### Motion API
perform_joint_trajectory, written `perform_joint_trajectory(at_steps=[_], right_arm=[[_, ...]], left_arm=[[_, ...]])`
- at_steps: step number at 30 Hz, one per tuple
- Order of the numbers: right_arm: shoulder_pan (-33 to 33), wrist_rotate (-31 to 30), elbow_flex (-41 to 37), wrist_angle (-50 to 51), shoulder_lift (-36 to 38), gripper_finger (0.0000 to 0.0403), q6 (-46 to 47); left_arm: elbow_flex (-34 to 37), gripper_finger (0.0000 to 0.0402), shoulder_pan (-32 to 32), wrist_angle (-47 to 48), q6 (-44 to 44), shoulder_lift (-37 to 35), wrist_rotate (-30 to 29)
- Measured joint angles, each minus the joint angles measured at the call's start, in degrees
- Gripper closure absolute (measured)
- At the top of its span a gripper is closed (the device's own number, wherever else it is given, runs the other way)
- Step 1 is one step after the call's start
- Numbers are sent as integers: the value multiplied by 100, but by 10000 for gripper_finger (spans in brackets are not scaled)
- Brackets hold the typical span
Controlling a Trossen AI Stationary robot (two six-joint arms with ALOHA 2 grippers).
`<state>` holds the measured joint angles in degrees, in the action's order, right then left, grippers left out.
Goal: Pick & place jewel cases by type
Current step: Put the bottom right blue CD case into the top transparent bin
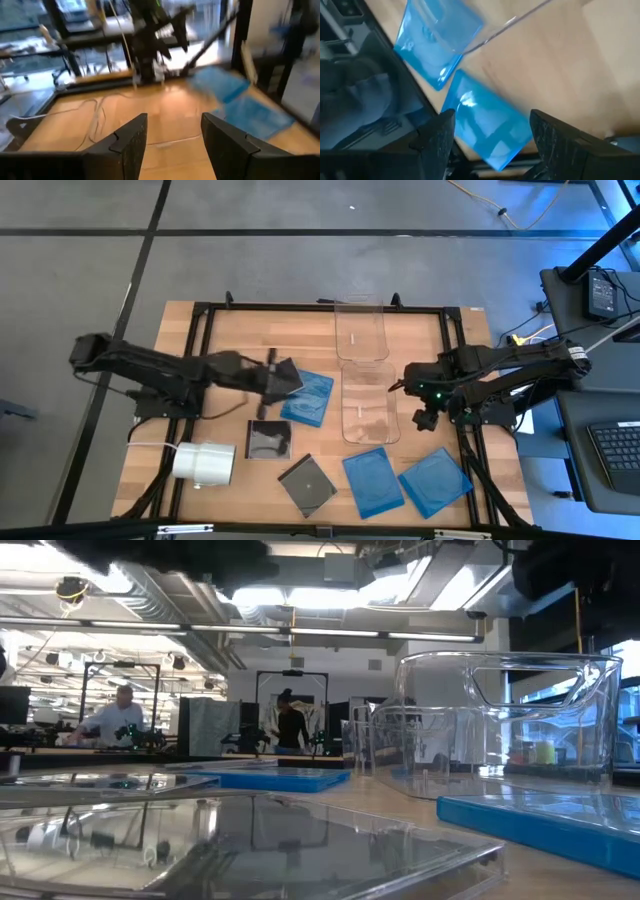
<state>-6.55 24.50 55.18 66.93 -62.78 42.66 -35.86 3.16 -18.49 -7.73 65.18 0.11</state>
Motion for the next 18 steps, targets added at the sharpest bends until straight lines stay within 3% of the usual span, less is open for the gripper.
perform_joint_trajectory(at_steps=[6, 12, 18], right_arm=[[-49, -245, 0, 6, -2, 143, 396], [-400, -218, 0, 15, -2, 143, 489], [-1094, -604, 0, 14, -2, 143, 1342]], left_arm=[[-1516, 217, 288, 1221, -450, 1464, -239], [-2563, 217, 964, 1631, -739, 2420, -310], [-3364, 217, 1575, 1722, -1009, 3076, -1110]])
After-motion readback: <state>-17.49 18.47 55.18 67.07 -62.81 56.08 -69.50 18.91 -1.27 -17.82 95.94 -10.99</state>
